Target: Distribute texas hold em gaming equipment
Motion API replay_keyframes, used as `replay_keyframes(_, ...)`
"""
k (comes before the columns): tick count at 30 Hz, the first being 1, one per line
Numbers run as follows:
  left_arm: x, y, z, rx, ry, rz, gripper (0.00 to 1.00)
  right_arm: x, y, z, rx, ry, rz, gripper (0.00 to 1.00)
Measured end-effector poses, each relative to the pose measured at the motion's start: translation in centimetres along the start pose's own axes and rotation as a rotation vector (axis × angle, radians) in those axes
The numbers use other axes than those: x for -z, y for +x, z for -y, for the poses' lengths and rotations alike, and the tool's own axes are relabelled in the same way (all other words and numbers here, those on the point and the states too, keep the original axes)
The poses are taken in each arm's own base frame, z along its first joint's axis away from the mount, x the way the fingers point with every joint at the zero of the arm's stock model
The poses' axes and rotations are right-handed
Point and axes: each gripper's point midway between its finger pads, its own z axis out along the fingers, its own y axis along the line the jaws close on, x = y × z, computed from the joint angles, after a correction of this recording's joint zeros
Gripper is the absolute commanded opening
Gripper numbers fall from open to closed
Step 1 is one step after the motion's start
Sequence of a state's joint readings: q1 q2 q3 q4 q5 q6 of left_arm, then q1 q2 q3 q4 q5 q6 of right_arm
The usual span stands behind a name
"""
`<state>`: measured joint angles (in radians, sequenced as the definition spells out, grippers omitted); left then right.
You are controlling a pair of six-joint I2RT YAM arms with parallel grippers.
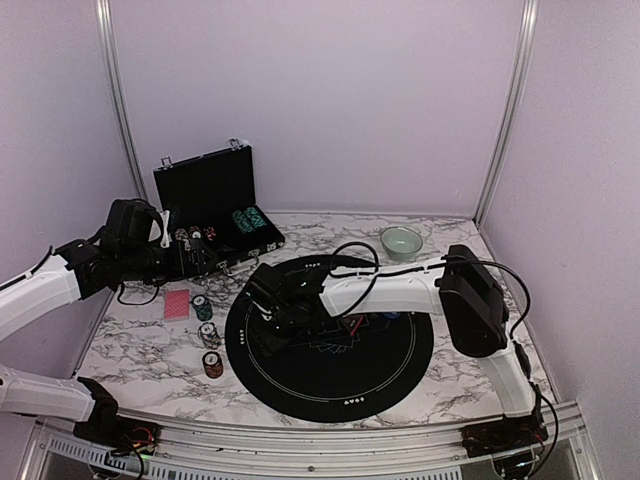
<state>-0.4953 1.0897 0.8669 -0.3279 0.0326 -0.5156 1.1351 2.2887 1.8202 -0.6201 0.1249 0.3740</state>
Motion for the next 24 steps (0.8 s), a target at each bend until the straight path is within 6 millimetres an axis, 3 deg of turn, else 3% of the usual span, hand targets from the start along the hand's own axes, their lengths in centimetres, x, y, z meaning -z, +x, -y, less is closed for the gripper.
replay_keyframes(6,0.0,0.0,0.0,0.0,0.0,0.0,0.99,1.3,1.7,0.0,-0.005,-0.003,-0.02,0.71)
replay_keyframes(12,0.0,0.0,0.0,0.0,0.0,-0.001,0.99,0.8,3.8,-0.8,0.013,-0.009,-0.053,0.66)
replay_keyframes(21,0.0,0.0,0.0,0.001,0.0,-0.001,0.99,0.7,3.7,-0.5,0.001,0.009,-0.036,0.47)
replay_keyframes(24,0.0,0.0,0.0,0.001,-0.001,0.0,0.99,0.5,3.6,-0.4,0.007,0.018,-0.035,0.45)
